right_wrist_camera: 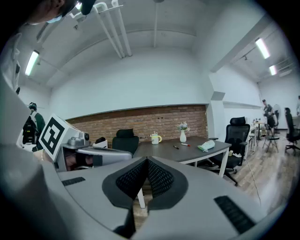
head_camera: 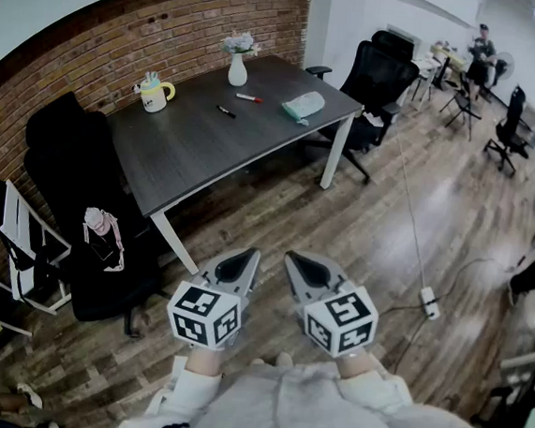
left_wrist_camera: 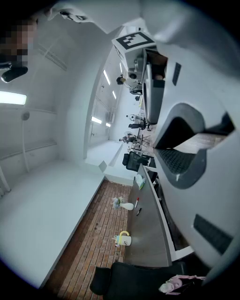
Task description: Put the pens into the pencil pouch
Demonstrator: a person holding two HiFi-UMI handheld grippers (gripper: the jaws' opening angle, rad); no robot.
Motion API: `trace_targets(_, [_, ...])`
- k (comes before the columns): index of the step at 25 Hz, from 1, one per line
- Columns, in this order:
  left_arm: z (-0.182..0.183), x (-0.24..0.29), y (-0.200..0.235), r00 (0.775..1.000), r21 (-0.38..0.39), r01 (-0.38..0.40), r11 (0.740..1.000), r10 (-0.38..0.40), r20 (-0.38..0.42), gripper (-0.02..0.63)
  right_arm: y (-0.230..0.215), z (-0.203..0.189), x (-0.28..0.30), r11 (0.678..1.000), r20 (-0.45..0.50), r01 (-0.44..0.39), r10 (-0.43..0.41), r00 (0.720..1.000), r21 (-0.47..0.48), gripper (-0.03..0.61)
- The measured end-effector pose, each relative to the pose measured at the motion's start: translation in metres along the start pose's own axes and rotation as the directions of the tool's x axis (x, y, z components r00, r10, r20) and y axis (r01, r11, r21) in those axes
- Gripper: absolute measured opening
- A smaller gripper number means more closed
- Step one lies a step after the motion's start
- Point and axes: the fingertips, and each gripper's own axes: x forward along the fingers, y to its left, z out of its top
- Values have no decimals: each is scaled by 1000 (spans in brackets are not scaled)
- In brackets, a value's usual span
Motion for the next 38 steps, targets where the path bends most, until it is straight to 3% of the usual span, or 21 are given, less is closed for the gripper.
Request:
trace_targets(13, [-13, 7, 6, 998, 27, -16, 1000, 17, -58, 5, 5, -9, 6, 1000, -28, 12, -11, 1000, 19, 5])
trace_targets(18, [-8, -4, 0, 998, 94, 58, 994, -60, 18, 5, 12, -10, 6, 998, 33, 14, -16, 999, 61, 5])
trace_targets(29, [-33, -7, 23, 998, 36, 60, 998, -60, -4, 8, 10, -39, 17, 994, -26, 93, -91, 996, 65, 9])
trace_targets(30, [-35, -5, 24, 998, 30, 64, 998, -63, -8, 9, 7, -41, 19, 993, -28, 96, -95, 995, 71, 21])
trace_targets(32, [-37, 0, 28, 998, 16, 67, 998, -67, -17, 39, 3, -42, 25, 993, -38, 90, -87, 995, 80, 131])
trace_targets(38, [-39, 27, 52, 997, -6, 49, 999, -49, -55, 112, -17, -41, 57, 995, -60, 56, -52, 997, 83, 132])
